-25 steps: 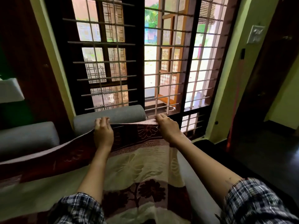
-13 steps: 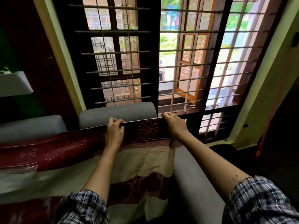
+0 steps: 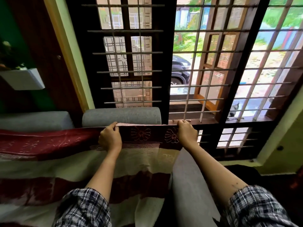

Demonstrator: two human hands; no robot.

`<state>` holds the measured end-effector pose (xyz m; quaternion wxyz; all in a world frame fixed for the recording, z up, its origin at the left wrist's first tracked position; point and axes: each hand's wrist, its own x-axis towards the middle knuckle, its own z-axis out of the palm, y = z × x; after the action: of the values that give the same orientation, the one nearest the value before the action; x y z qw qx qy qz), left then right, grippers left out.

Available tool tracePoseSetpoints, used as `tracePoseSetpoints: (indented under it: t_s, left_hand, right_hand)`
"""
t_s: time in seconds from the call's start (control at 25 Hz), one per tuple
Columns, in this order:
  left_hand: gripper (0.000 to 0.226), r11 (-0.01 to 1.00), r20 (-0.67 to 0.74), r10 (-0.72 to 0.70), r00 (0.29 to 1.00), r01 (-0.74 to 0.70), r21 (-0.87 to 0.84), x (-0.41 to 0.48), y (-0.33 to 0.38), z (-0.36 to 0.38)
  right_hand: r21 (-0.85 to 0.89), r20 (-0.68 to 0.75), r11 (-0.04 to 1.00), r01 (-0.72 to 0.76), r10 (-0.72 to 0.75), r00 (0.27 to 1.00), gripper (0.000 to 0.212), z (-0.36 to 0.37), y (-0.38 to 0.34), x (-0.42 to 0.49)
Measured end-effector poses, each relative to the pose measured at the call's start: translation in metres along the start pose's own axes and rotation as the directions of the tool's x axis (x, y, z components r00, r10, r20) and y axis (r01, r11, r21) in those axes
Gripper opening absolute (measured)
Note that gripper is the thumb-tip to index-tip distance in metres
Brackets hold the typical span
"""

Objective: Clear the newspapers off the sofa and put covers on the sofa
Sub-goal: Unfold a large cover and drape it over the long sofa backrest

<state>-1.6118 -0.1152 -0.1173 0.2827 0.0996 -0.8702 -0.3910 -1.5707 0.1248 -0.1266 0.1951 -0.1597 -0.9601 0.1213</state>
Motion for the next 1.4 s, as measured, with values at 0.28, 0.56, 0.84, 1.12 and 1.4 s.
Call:
tracePoseSetpoints:
  t_s: [0.28,0.56,0.84,1.12,1.4]
  left_hand:
    - [0.024,0.984,-0.118,0.001,0.993,-0.022,-0.177,0.005,0.010,0.017]
    - [0.021,0.967,-0.204,0.084,0.975,-0.129,-0.222,0.041,0.014,0.039]
    - [0.020,0.929,-0.265,0.303,0.916,-0.346,-0.134,0.116,0.024,0.096]
    - [0.014,0.921,-0.257,0.353,0.900,-0.383,-0.077,0.178,0.017,0.170]
    - [0.013,0.952,0.050,0.307,0.950,-0.307,-0.018,0.221,0.001,0.225]
  right_hand:
    - [0.524,-0.019,0.782,-0.337,0.406,0.914,0.019,0.017,0.012,0.018]
    - [0.635,-0.396,0.772,-0.037,0.366,0.842,0.023,0.016,0.001,0.045]
    - [0.564,-0.515,0.823,0.059,0.294,0.805,0.022,0.023,0.002,0.129]
    - [0.533,-0.479,0.845,0.050,0.253,0.841,0.025,0.069,0.007,0.204]
    - [0.489,-0.275,0.871,-0.054,0.212,0.938,0.018,0.123,0.014,0.261]
